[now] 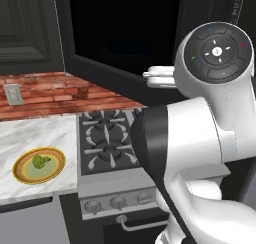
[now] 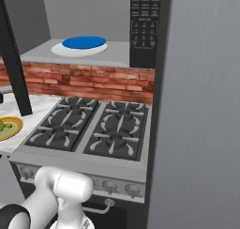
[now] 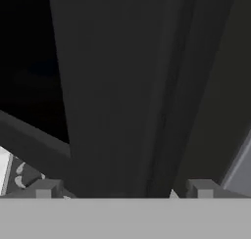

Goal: Pick the broccoli from the counter and place it in the microwave. Then turn on the microwave.

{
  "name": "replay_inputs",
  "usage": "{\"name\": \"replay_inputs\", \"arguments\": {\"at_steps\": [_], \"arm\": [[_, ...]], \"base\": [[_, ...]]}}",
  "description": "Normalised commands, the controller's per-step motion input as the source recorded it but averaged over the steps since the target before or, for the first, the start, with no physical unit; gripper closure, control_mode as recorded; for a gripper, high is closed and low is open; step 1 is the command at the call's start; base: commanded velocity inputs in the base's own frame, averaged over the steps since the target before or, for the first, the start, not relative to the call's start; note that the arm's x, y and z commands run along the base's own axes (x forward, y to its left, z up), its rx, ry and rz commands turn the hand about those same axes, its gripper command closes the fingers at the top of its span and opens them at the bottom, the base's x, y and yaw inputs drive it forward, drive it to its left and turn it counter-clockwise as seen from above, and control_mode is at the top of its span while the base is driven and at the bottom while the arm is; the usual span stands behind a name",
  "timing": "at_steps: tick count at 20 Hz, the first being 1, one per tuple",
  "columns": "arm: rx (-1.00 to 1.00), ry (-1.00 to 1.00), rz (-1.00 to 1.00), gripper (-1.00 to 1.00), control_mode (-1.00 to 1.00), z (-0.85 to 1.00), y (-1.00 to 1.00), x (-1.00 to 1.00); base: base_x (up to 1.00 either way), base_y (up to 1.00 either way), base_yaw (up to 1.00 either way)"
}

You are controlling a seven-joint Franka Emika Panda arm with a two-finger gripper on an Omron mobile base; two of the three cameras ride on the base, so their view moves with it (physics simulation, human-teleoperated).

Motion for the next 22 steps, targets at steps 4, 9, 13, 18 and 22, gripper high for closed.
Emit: {"name": "replay_inputs", "arguments": {"at_steps": [4, 9, 13, 18, 22], "arm": [[-0.02, 0.04, 0.22, -1.0, -1.0, -0.01, 0.04, -0.39], [-0.04, 0.0, 0.07, -1.0, -1.0, 0.04, 0.0, -0.87], [-0.01, 0.0, 0.0, -1.0, -1.0, 0.35, -0.25, -0.6], [0.01, 0.03, 0.0, -1.0, -1.0, 0.2, -0.75, -0.02], [0.1, 0.02, 0.05, -1.0, -1.0, 0.01, -0.84, 0.16]], "base": [[0.0, 0.0, 0.0], [0.0, 0.0, 0.0], [0.0, 0.0, 0.0], [0.0, 0.0, 0.0], [0.0, 0.0, 0.0]]}}
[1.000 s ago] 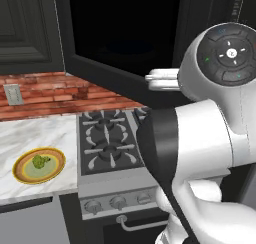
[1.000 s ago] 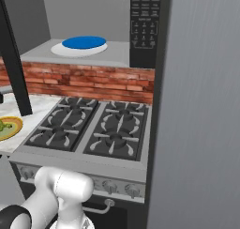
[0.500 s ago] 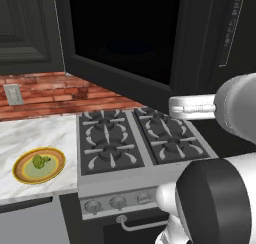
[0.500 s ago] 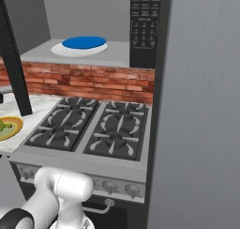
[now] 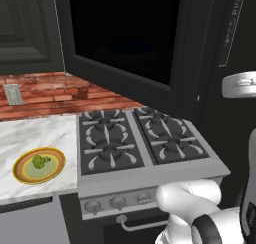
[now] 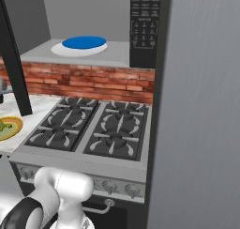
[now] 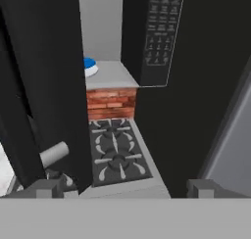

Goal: Pick the broccoli from the counter and place it in the microwave. Then turn on the microwave.

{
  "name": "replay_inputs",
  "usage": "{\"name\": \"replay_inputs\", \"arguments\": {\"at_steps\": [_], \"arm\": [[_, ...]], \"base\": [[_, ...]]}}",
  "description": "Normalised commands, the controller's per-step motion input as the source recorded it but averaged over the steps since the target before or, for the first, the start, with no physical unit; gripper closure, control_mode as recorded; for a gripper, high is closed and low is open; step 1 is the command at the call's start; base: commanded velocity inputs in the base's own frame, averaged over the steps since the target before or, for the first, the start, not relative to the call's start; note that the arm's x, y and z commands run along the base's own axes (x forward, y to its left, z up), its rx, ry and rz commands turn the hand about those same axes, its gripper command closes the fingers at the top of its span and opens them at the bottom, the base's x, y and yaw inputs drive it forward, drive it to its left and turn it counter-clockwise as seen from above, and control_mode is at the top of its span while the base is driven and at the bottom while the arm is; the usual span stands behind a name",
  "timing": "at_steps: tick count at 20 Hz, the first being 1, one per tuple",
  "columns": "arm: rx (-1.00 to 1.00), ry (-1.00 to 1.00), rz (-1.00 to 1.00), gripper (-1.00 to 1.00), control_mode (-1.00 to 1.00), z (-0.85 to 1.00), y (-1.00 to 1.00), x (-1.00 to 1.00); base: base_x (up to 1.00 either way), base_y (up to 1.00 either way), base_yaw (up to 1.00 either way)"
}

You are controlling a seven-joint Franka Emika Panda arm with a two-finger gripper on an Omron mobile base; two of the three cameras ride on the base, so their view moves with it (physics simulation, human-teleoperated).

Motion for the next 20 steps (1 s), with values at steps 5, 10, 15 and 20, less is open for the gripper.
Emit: {"name": "replay_inputs", "arguments": {"at_steps": [5, 10, 15, 20], "arm": [[0.16, 0.0, 0.11, -1.0, -1.0, -0.13, -0.73, 0.28], [0.16, 0.0, 0.13, -1.0, -1.0, -0.32, -0.47, 0.51], [0.14, 0.0, 0.13, -1.0, -1.0, -0.54, -0.26, 0.82], [0.13, 0.0, 0.12, -1.0, -1.0, -0.38, -0.21, 0.96]], "base": [[0.0, 0.0, 0.0], [0.0, 0.0, 0.0], [0.0, 0.0, 0.0], [0.0, 0.0, 0.0]]}}
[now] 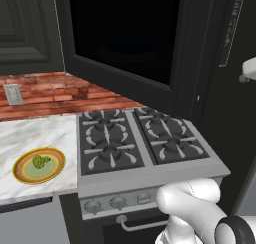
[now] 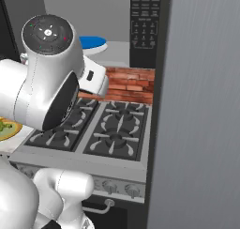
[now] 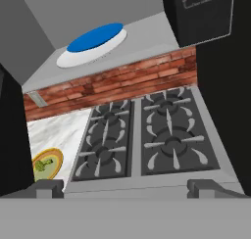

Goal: Pick the broccoli from the counter and place it in the microwave. Then turn on the microwave.

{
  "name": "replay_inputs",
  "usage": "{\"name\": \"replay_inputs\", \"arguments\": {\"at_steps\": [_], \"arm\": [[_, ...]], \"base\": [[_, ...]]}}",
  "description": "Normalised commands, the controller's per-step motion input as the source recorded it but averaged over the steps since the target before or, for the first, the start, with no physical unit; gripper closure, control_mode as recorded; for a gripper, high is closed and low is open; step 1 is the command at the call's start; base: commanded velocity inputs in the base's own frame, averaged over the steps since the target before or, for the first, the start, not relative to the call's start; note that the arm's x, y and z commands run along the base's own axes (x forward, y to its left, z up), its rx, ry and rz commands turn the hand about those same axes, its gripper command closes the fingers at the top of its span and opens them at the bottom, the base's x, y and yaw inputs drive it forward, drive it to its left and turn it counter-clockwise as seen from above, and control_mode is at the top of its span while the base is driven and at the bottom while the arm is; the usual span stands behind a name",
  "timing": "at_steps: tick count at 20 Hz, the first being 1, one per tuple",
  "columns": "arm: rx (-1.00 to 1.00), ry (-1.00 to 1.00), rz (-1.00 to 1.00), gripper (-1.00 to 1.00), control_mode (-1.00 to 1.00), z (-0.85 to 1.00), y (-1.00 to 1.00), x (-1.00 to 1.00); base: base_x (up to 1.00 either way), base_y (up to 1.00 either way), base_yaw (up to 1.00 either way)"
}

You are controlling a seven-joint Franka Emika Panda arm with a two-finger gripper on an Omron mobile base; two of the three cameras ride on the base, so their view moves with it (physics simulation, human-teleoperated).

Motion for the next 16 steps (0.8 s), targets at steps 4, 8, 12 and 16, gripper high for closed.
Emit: {"name": "replay_inputs", "arguments": {"at_steps": [4, 8, 12, 16], "arm": [[0.13, 0.0, 0.14, -1.0, -1.0, -0.28, -0.09, 0.81], [0.13, 0.0, 0.13, -1.0, -1.0, -0.12, 0.01, 0.69], [0.11, 0.0, 0.14, -1.0, -1.0, 0.0, 0.31, 0.48], [0.08, 0.03, 0.15, -1.0, -1.0, 0.0, 0.46, 0.15]], "base": [[0.0, 0.0, 0.0], [0.0, 0.0, 0.0], [0.0, 0.0, 0.0], [0.0, 0.0, 0.0]]}}
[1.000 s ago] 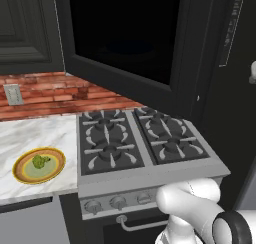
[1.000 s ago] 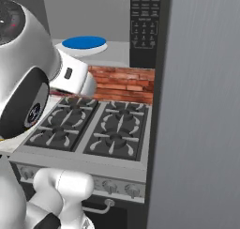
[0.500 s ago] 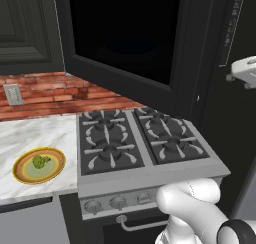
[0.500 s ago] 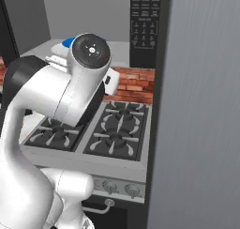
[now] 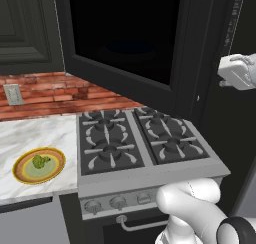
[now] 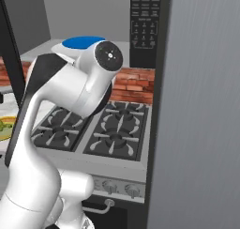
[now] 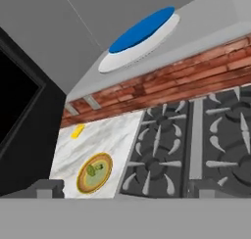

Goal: Pick the broccoli from the counter and place it in the microwave. Then turn on the microwave.

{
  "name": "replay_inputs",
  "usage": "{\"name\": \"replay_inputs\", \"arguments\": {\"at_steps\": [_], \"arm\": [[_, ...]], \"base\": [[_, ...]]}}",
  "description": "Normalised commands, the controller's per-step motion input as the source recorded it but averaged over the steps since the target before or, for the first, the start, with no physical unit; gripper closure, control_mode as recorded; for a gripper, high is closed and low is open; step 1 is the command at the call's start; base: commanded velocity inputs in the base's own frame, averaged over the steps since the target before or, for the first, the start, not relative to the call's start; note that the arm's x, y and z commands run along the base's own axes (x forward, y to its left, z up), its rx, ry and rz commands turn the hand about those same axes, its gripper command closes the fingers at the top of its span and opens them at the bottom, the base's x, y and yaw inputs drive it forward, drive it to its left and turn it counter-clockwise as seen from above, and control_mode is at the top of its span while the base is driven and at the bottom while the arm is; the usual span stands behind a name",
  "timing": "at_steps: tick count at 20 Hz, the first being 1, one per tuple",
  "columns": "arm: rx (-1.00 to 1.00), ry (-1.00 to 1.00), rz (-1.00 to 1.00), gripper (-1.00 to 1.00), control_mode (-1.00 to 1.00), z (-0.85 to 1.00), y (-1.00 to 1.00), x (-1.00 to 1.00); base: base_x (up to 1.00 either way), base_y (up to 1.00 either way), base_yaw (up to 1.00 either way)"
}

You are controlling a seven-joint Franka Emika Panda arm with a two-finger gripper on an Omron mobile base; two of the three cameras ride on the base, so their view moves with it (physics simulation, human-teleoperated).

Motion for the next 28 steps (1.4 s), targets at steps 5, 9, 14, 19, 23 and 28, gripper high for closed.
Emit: {"name": "replay_inputs", "arguments": {"at_steps": [5, 9, 14, 19, 23, 28], "arm": [[0.07, 0.08, 0.16, -1.0, -1.0, 0.0, 0.52, 0.01], [0.1, 0.09, 0.18, -1.0, -1.0, 0.0, 0.37, 0.0], [0.13, 0.13, 0.19, -1.0, -1.0, 0.0, 0.38, 0.0], [0.12, 0.12, 0.2, -1.0, -1.0, 0.0, 0.47, 0.0], [0.12, 0.11, 0.18, -1.0, -1.0, 0.0, 0.47, 0.0], [0.09, 0.08, 0.18, -1.0, -1.0, 0.0, 0.48, 0.0]], "base": [[0.0, 0.0, 0.0], [0.0, 0.0, 0.0], [0.0, 0.0, 0.0], [0.0, 0.0, 0.0], [0.0, 0.0, 0.0], [0.0, 0.0, 0.0]]}}
